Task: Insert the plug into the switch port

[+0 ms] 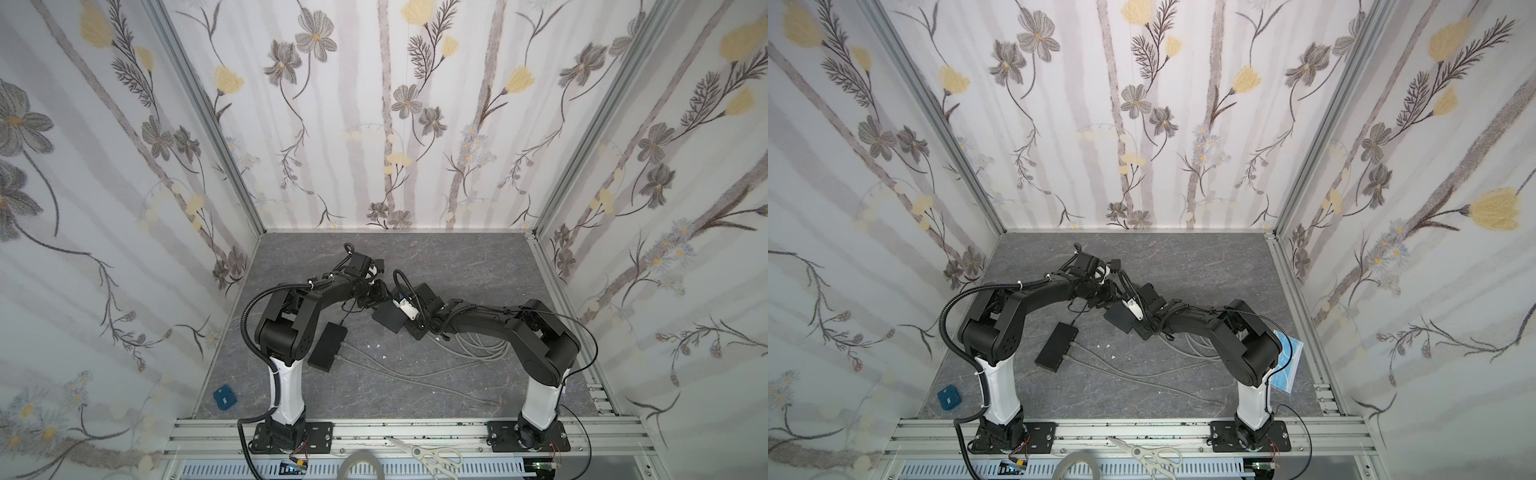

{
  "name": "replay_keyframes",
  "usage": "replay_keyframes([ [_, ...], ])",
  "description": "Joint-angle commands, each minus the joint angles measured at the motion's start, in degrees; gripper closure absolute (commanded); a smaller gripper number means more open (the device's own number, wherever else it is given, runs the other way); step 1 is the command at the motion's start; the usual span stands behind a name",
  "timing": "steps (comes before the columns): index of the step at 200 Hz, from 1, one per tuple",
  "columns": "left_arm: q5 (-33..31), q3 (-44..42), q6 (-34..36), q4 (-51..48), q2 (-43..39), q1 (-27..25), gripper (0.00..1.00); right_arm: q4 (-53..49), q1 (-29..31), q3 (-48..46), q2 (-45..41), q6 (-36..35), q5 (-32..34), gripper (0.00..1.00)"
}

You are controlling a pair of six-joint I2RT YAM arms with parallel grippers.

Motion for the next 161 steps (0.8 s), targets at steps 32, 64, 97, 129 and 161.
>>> replay_keyframes([
  [32, 7.15, 2.77, 1.78, -5.77, -0.66, -0.08, 0.54, 12.81, 0.03, -5.59, -7.22, -1.50, -0.89, 0.58],
  [64, 6.78, 3.07, 2.14, -6.18, -0.67, 0.03, 0.54, 14.68, -0.10, -11.38, -13.22, -0.76, -0.91, 0.45],
  [97, 6.70, 3.29, 2.33, -6.64, -1.06, 0.04, 0.54, 15.55, -0.69, -15.16, -16.98, 0.38, -1.58, 0.50],
  [129, 6.91, 4.78, 2.61, -7.03, 0.20, 0.02, 0.54, 21.65, -3.27, -20.18, -17.28, 1.13, -6.29, 0.66],
  [161, 6.89, 7.30, 3.43, -7.99, 2.14, 0.11, 0.54, 24.20, -3.55, -19.19, -13.17, -0.48, -8.14, 0.71],
])
